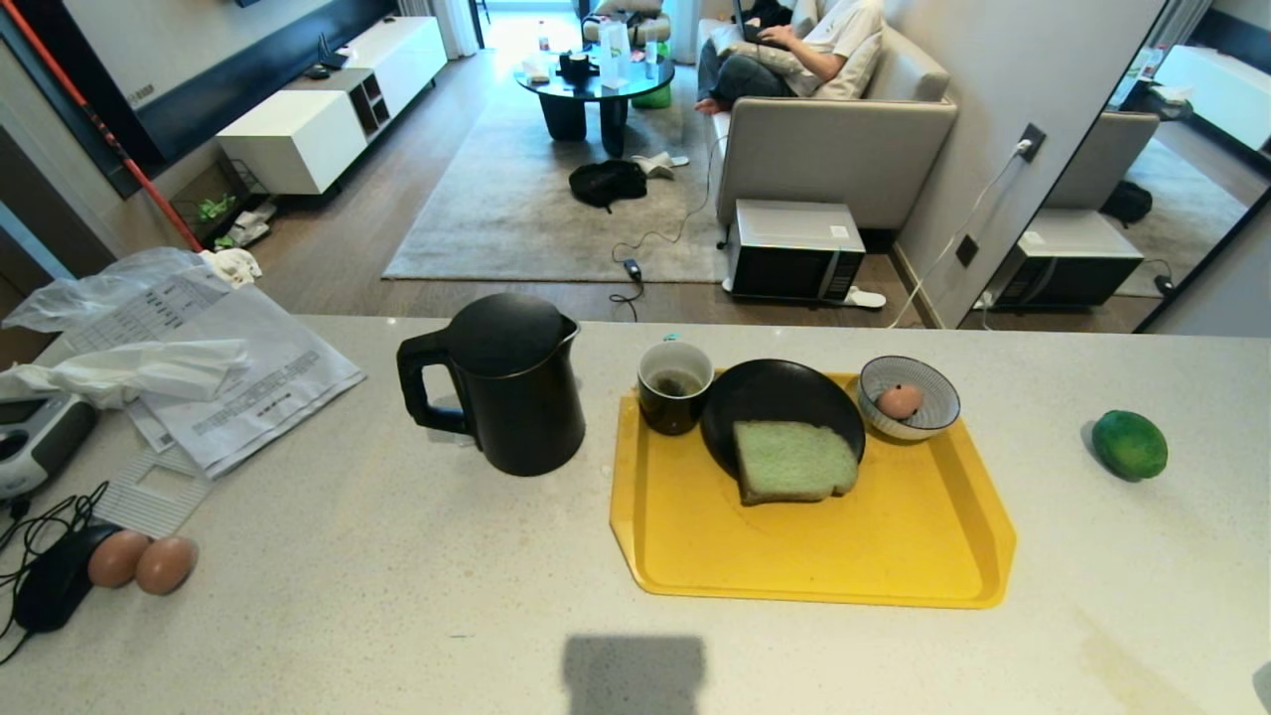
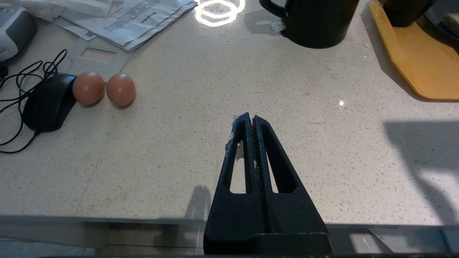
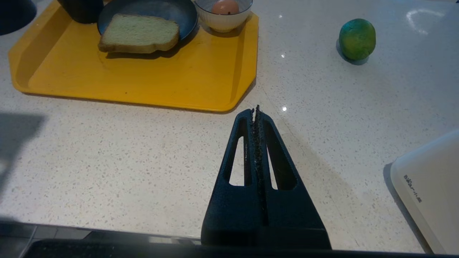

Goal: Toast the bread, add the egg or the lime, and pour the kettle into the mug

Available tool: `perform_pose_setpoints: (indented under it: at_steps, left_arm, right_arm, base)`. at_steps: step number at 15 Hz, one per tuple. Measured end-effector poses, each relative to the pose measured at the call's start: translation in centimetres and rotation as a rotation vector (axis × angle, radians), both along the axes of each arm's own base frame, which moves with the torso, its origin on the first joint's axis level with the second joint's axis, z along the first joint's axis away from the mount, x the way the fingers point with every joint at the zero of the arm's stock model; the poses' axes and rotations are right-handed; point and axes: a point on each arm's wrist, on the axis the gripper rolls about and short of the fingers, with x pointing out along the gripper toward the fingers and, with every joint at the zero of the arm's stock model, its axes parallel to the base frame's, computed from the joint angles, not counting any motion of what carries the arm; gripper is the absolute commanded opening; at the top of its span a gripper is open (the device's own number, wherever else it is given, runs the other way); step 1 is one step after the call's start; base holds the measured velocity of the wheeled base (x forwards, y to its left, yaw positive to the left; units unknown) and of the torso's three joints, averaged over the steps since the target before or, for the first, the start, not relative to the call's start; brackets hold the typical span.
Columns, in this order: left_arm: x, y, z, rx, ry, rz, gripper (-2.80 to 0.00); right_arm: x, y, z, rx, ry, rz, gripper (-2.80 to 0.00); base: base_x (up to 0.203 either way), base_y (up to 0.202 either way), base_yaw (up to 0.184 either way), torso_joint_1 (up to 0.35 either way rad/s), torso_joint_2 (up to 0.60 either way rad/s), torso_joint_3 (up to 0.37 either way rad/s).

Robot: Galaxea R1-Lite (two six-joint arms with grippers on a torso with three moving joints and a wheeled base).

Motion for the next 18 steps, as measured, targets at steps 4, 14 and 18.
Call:
perform_pose_setpoints:
  at_steps: [4,14,18]
  left_arm:
    - [0.0,0.0,0.0,0.0,0.0,0.0,-2.8]
    - [0.0,0.0,0.0,0.0,0.0,0.0,-2.8]
    - [0.0,0.0,0.0,0.0,0.0,0.0,-2.8]
  right_arm:
    - [0.0,0.0,0.0,0.002,0.0,0.0,-2.8]
    - [0.0,0.0,0.0,0.001,0.0,0.0,-2.8]
    - [0.0,0.0,0.0,0.002,0.0,0.0,-2.8]
  base:
    - [0.0,0.0,0.0,0.0,0.0,0.0]
    - [0.0,0.0,0.0,0.0,0.0,0.0]
    - [0.002,0.004,-0.077,0.002,0.0,0.003]
